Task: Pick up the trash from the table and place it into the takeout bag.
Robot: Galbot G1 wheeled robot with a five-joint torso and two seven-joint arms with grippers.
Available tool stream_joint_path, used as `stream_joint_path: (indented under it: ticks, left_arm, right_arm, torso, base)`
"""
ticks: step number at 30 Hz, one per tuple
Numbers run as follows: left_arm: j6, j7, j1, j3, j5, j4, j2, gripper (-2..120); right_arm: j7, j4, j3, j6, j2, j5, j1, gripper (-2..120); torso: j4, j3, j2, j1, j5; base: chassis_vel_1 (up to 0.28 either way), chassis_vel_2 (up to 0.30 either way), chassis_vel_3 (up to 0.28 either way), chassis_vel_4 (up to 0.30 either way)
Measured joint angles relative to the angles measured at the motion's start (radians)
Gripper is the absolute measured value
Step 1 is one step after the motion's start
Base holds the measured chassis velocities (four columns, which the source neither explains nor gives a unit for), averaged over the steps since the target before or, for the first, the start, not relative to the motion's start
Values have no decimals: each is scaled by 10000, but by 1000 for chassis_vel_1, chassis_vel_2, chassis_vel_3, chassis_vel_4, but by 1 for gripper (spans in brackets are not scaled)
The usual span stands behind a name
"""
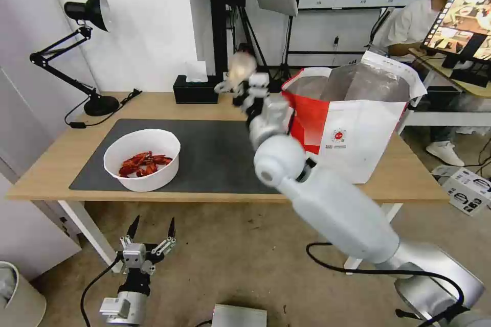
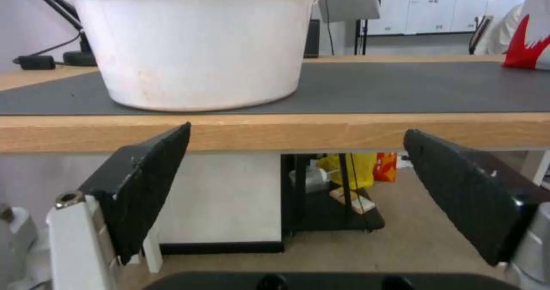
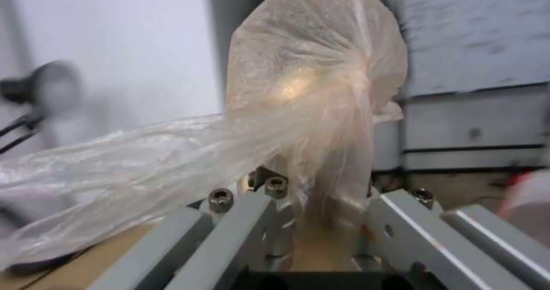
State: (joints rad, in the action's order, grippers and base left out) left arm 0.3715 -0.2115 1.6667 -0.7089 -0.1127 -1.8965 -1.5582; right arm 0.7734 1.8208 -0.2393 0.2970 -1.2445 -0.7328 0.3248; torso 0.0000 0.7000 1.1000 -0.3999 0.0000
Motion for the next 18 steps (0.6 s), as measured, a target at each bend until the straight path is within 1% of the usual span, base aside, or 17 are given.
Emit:
stream_joint_path:
  ticks: [3, 5, 7, 11, 14, 18]
  left_arm:
    - [0, -1, 28, 24, 80, -5, -27, 100]
    - [0, -1, 30, 40, 90, -5, -38, 100]
    - [5, -1, 34, 95, 134, 2, -75, 100]
    - [12, -2, 36, 140, 165, 17, -97, 100]
    - [21, -1, 19, 222, 225, 61, -139, 100]
    - [28, -1, 10, 267, 239, 81, -153, 100]
  right_arm:
    - [617, 33, 805, 403, 153, 95, -50, 4]
    - [700, 3, 973, 447, 188, 95, -47, 4]
    - [935, -38, 1479, 567, 289, 49, 19, 4]
    - [1108, -35, 1839, 735, 385, -53, 101, 4]
    - [1636, 31, 2524, 1162, 620, -531, 383, 3]
    - [1806, 73, 2793, 1332, 764, -873, 572, 3]
  torso:
    - [-1, 0, 0, 0, 1]
    - [-1, 0, 0, 0, 1]
    - [0, 0, -1, 0, 2]
    - [-1, 0, -1, 0, 1]
    - [-1, 0, 0, 0, 2]
    - [-1, 0, 0, 0, 2]
  base:
    - [0, 0, 0, 0]
    - [0, 0, 0, 0]
    - [0, 0, 0, 0]
    - [0, 0, 0, 0]
    - [0, 0, 0, 0]
    - [0, 0, 0, 0]
